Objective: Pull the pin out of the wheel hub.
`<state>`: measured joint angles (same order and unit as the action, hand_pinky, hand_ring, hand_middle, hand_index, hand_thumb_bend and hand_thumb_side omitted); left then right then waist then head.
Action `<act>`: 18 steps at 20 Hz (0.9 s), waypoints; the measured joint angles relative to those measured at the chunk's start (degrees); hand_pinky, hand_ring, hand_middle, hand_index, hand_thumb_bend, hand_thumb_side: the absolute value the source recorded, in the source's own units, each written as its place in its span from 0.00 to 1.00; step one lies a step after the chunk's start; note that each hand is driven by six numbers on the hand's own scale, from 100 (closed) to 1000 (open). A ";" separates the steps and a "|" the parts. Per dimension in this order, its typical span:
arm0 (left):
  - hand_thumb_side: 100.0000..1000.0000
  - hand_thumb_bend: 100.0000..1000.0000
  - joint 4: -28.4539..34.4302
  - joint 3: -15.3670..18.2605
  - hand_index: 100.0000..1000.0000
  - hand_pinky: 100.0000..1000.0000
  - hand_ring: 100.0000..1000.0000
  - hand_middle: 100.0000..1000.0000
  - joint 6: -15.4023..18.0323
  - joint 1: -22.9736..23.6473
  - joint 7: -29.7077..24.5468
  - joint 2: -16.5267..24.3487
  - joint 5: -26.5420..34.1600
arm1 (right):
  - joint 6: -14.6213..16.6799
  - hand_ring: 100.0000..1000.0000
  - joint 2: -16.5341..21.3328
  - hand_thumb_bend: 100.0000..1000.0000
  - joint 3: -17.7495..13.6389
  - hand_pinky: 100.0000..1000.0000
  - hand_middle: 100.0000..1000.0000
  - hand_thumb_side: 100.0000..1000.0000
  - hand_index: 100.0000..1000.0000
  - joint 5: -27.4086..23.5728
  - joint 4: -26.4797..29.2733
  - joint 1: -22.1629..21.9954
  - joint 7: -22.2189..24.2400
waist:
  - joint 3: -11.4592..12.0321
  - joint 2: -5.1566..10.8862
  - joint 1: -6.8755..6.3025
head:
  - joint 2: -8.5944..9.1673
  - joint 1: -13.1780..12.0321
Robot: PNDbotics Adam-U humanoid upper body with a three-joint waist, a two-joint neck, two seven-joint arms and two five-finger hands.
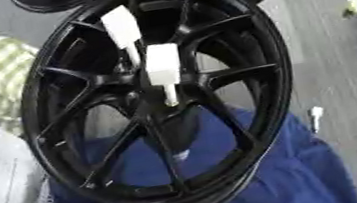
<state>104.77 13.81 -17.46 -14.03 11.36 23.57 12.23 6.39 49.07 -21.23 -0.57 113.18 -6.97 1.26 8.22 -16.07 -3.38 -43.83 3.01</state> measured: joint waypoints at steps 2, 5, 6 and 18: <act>0.64 0.00 -0.02 0.24 0.67 0.80 0.55 0.44 0.21 0.01 0.24 -0.55 0.19 | -0.14 0.88 -1.99 0.00 -0.73 1.00 0.75 0.00 0.81 2.17 -0.72 -2.53 0.45 | -1.09 -0.37 -1.17 | 0.00 -0.36; 0.62 0.00 0.01 0.26 0.66 0.80 0.54 0.43 0.56 0.10 0.62 -0.94 0.28 | -2.10 0.92 -6.22 0.00 -1.78 1.00 0.78 0.07 0.84 5.11 -0.96 -6.78 2.52 | -1.21 -0.37 -1.89 | 0.00 -0.37; 0.61 0.00 0.02 0.25 0.66 0.80 0.54 0.43 0.67 0.25 0.73 -0.94 0.28 | -2.86 0.95 -7.63 0.00 -2.09 1.00 0.81 0.14 0.84 6.00 -0.69 -7.68 3.31 | -1.30 -0.37 -1.62 | 0.00 -0.35; 0.62 0.01 0.08 -0.63 0.66 0.80 0.54 0.43 0.77 -0.83 0.84 -0.90 -0.14 | -6.57 1.00 -20.00 0.00 -4.29 1.00 0.89 0.81 0.97 17.20 0.03 -10.23 5.60 | -1.43 -0.52 0.01 | 0.00 0.99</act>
<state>104.86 13.18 -16.69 -14.87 12.21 22.67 12.09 -0.18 29.08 -25.52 16.63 113.22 -17.20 6.86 6.79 -16.58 -3.37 -43.83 4.01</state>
